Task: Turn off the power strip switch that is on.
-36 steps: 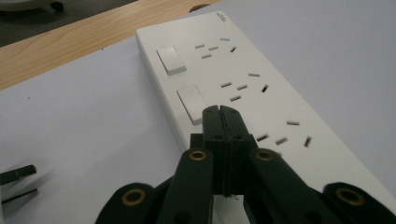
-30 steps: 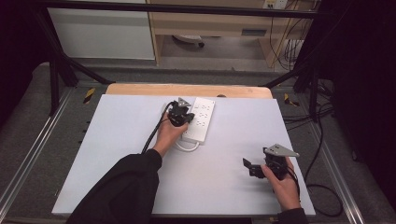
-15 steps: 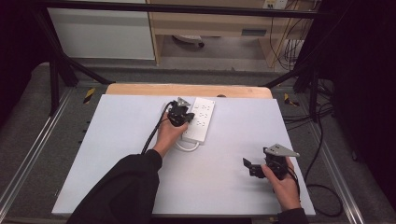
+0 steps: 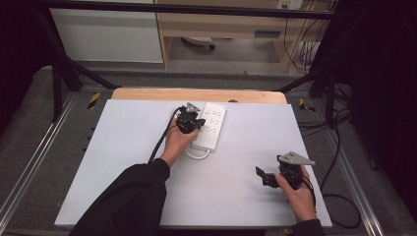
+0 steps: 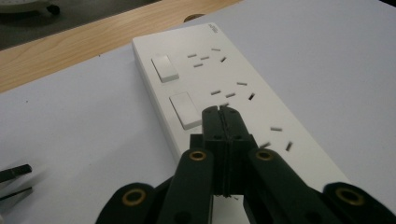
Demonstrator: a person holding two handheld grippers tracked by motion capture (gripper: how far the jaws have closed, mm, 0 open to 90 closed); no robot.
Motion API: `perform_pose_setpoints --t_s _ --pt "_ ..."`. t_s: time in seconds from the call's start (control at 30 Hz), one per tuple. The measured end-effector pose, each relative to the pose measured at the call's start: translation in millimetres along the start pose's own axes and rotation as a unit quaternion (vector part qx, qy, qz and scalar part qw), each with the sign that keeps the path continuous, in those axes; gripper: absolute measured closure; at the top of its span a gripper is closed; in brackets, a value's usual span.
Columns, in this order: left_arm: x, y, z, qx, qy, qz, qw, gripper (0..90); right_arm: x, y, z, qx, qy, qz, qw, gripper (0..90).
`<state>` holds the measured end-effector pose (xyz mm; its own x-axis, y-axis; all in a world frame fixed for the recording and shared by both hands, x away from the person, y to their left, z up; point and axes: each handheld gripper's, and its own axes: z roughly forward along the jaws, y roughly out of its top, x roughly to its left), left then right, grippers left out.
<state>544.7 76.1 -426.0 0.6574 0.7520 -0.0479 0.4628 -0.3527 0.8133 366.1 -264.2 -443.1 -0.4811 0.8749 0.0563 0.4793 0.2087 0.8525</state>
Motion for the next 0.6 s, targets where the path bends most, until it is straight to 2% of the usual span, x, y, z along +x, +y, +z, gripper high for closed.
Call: perform_pose_setpoints --t_s 0.17,0.27,0.6 --pt "0.1 0.8 -2.2 -0.001 -0.001 0.0 1.0 87.9 0.0 0.0 0.0 0.0 0.0 0.0 1.0 3.1" --pt "0.7 1.3 -3.2 -0.003 -0.002 -0.007 1.0 85.4 -0.1 0.0 0.1 0.0 0.0 0.0 1.0 3.1" --pt "-1.6 2.4 -12.4 -0.005 -0.008 -0.011 0.9999 65.5 0.4 0.0 0.7 0.0 0.001 -0.001 1.0 3.1"
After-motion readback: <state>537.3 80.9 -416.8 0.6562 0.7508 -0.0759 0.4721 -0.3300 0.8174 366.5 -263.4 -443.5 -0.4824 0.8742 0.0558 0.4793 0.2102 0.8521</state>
